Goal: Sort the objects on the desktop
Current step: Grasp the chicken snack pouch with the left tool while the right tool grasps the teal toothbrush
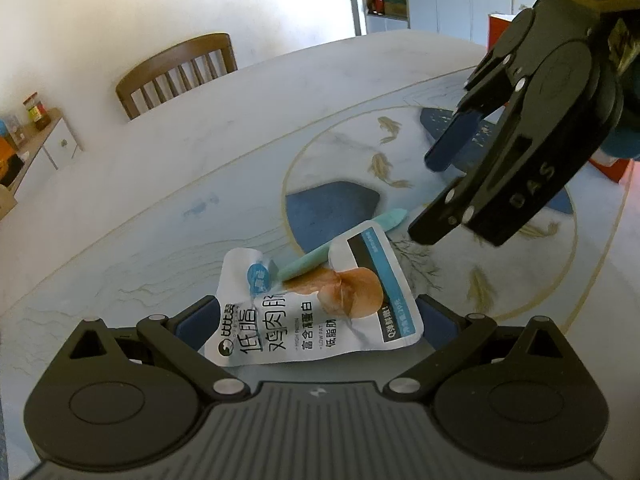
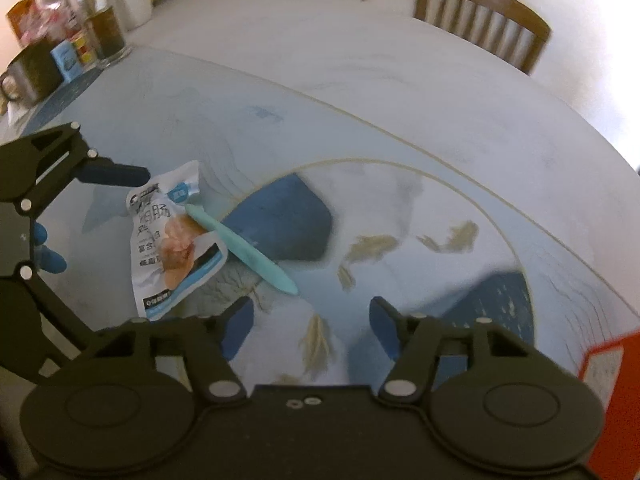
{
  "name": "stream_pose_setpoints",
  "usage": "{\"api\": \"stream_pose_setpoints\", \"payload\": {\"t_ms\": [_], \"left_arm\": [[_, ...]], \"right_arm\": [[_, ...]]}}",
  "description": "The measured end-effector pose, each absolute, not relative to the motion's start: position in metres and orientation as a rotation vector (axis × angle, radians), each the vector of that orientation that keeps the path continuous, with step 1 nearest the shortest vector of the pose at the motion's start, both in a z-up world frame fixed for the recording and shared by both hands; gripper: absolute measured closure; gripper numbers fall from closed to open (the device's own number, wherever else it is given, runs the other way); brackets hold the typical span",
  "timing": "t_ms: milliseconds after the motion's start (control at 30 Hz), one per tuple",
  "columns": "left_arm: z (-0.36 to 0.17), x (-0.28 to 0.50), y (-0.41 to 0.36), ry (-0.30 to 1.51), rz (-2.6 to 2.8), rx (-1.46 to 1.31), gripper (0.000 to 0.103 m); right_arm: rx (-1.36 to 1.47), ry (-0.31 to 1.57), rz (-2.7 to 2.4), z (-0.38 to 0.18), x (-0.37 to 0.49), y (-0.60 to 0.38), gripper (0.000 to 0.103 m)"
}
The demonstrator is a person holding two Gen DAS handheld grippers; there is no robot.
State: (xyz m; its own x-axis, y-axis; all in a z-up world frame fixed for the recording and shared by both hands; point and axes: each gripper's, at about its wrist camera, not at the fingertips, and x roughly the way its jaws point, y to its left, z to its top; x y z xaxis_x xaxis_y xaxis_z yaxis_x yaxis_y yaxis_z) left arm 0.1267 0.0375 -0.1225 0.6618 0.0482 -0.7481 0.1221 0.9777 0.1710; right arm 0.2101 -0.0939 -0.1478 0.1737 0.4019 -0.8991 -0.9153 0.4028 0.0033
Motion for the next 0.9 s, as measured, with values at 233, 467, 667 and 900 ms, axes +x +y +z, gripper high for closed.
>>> {"api": "stream_pose_setpoints", "payload": {"t_ms": [233,467,667,900], "left_arm": [[-0.121,0.130,0.042,0.841,-0.042,0.225,0.000],[-0.124,0.138,0.048,0.849,-0.060,0.188,0.000],[-0.127,0.142,0.062,0.878,-0.047,0.086,0.000],[-0.126,0.138,0.063,0.880,-0.057,0.064,0.004]], "right_arm": [[-0.706,0.931,1.129,-0.154,0.200,-0.075,0.051],[-0.685,0.915,1.172,-0.155,0.198,-0.065,0.058],[-0.647,0.913,1.165,-0.155,0.196,-0.063,0.081],[-0.624,0.916,1.130,-0.157,0.193,-0.070,0.090]]}}
